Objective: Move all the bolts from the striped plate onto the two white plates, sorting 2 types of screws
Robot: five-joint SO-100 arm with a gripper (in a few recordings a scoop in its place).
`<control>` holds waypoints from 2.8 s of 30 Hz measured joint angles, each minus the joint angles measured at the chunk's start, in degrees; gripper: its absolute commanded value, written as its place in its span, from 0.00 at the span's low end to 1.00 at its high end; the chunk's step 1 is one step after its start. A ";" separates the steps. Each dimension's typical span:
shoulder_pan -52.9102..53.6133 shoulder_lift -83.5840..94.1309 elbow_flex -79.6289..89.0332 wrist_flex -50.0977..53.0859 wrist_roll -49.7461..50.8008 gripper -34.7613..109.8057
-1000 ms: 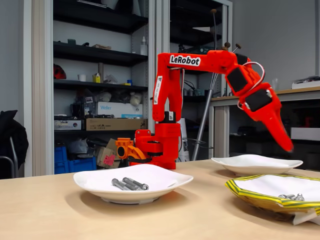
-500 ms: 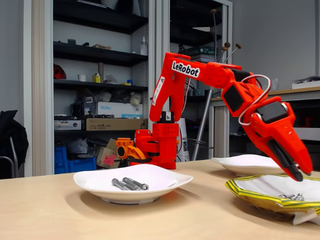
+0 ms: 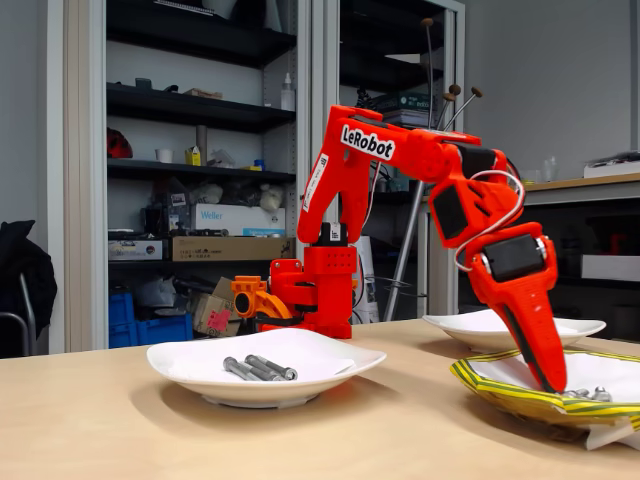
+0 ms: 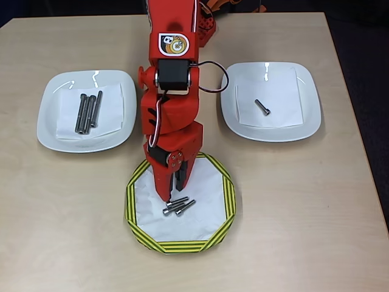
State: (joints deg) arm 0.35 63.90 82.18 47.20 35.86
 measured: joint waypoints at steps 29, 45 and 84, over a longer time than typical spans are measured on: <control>-0.88 -8.79 -18.98 6.24 50.36 0.33; -4.66 -6.15 -11.51 -6.68 82.09 0.36; -2.46 -13.45 -18.98 1.32 68.64 0.34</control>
State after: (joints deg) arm -2.11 50.45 63.19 48.52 104.50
